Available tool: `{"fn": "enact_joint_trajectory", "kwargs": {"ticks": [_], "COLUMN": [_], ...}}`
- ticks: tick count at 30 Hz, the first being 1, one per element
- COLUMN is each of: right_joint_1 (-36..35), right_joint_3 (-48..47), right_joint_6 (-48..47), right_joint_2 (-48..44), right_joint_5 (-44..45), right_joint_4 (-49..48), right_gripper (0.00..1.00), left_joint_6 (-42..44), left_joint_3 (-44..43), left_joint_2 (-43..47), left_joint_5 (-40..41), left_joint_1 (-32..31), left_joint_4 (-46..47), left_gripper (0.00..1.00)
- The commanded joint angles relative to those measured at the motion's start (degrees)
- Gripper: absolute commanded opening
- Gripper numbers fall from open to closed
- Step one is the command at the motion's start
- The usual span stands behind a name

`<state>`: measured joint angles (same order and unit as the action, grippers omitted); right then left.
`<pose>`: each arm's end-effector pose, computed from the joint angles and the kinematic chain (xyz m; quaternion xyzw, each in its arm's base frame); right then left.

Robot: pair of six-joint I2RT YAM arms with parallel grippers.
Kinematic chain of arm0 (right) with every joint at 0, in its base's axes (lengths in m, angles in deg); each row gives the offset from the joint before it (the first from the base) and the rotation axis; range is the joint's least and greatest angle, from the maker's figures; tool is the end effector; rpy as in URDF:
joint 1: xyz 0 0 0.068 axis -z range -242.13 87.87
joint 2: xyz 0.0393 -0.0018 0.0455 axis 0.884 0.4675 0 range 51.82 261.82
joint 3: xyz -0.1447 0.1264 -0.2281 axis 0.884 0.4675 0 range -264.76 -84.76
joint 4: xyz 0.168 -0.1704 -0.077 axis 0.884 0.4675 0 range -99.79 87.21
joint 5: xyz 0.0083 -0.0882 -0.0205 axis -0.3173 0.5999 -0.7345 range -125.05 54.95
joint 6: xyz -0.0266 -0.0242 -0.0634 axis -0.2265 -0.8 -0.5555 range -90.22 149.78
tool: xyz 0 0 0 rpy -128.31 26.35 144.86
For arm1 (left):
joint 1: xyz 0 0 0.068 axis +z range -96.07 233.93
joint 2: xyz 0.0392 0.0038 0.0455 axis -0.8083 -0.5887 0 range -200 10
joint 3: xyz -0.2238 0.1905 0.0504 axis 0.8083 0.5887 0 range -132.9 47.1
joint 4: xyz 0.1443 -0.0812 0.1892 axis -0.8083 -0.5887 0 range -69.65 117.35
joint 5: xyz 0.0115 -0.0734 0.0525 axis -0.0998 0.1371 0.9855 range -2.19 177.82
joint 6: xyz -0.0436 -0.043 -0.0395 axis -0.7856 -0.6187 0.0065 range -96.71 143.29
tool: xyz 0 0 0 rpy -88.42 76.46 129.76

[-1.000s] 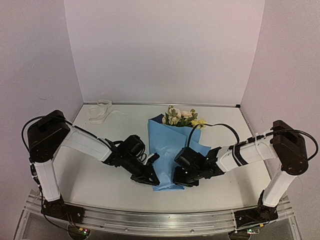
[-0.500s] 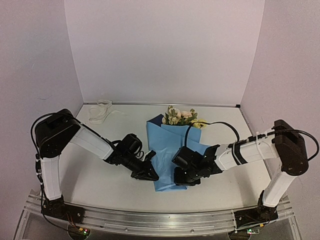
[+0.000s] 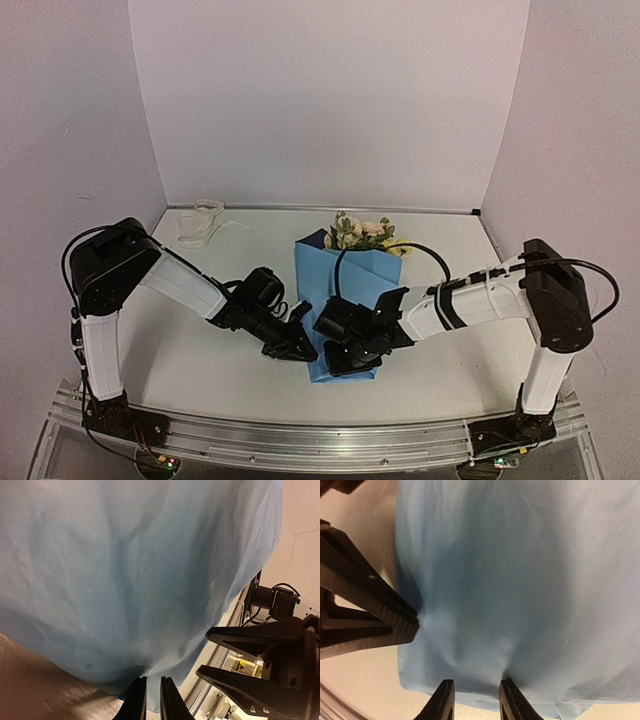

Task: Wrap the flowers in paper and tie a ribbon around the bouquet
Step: Press the fold line on the 2/3-folded wrapping paper.

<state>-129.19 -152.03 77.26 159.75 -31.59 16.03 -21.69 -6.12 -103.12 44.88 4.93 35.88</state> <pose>0.1514 0.3483 0.1591 -0.1604 0.9654 0.1553 0.1349 0.2164 -0.3119 0.1154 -0.1518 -0.8734 0.4607 0.0425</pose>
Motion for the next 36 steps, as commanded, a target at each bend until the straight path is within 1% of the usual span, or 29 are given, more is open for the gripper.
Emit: {"fn": "enact_joint_trajectory", "kwargs": {"ticks": [1,13,22,27,31,36], "right_joint_1": [-0.6,-1.8,-2.0,-2.0,-2.0,-2.0], "right_joint_3": [-0.8,-2.3,-1.9,-1.8,-1.7,-1.4], "right_joint_6": [-0.6,-0.9,-1.0,-1.1,-1.3,-1.3], "right_joint_2": [2.4,5.9,5.6,5.7,5.7,5.7], "right_joint_5": [1.4,1.5,1.2,0.9,0.8,0.8], "right_joint_4": [2.1,5.8,6.3,6.3,6.3,6.2], "right_gripper": [0.31,0.30,0.30,0.30,0.29,0.29], "left_joint_6": [-0.5,-3.5,-5.7,-7.7,-9.5,-10.6], "left_joint_3": [-2.0,-4.9,-9.9,-9.5,-8.2,-9.7], "left_joint_2": [2.2,0.1,-6.1,-8.1,-9.2,-10.1], "left_joint_5": [-0.6,-1.6,-2.8,-2.0,-2.2,-2.1], "left_joint_1": [0.6,3.6,7.7,9.9,11.5,13.2], "left_joint_4": [-0.3,2.9,4.5,4.9,7.6,8.1], "left_gripper": [0.13,0.15,0.15,0.15,0.15,0.18]}}
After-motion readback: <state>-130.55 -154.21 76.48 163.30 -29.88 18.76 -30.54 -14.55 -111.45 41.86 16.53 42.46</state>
